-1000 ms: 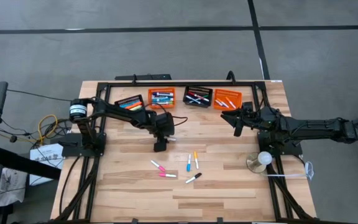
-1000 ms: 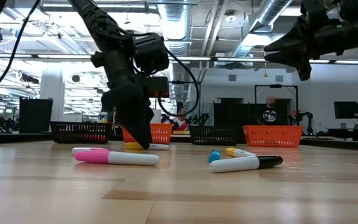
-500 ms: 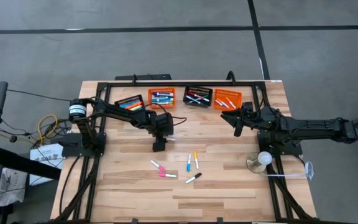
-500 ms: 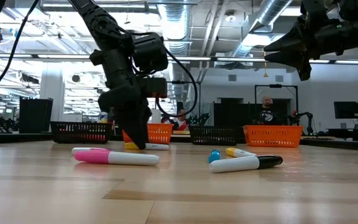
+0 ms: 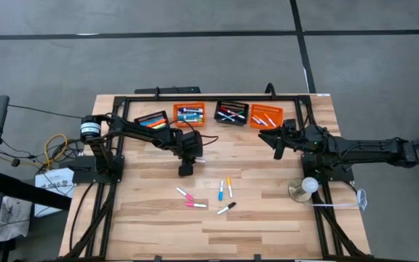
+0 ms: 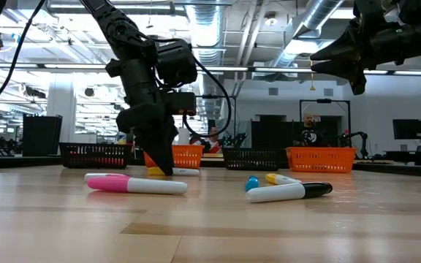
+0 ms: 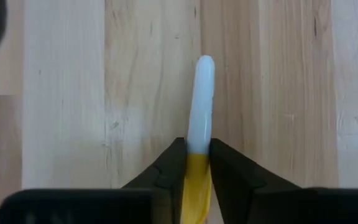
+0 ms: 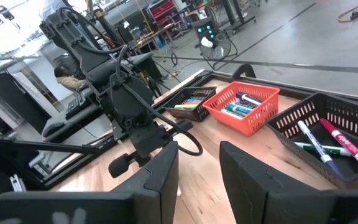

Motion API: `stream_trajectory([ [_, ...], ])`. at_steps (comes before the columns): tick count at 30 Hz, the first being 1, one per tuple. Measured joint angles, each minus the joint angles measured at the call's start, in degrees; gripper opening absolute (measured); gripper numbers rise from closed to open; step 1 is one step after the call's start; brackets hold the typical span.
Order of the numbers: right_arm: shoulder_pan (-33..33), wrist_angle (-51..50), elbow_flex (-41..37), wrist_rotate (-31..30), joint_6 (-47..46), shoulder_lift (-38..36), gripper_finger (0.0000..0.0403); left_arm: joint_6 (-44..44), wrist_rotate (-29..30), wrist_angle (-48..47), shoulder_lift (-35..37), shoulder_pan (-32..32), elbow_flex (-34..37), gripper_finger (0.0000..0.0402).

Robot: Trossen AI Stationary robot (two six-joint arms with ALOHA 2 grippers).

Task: Pick & Place Markers
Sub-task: Put the small yellow highlighter pen into the right orange bin

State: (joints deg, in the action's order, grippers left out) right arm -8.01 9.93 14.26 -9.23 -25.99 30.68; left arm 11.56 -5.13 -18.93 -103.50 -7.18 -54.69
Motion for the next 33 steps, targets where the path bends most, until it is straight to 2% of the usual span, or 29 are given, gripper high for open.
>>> stream_trajectory([
  [6,0.0,0.1,0.0,0.0,-1.5,0.0,0.0107,-1.0,-0.3,1.5,0.0,0.0,0.1,0.0050],
  [12,0.0,0.9,0.0,0.1,-8.9,0.0,0.0108,-2.0,-0.8,2.9,0.5,0.0,0.3,0.0058],
  [19,0.0,0.9,0.0,0.1,-10.1,0.1,0.0108,-2.0,-0.9,5.5,4.9,-1.6,0.3,0.0055],
  [25,0.0,5.5,0.0,0.3,-9.7,1.8,0.0108,-6.9,-2.7,16.9,11.2,-3.5,0.2,0.0059],
  [33,-0.4,17.6,0.0,-0.1,-4.0,9.8,0.0117,-13.6,-3.4,32.3,17.1,-5.3,0.1,0.0057],
])
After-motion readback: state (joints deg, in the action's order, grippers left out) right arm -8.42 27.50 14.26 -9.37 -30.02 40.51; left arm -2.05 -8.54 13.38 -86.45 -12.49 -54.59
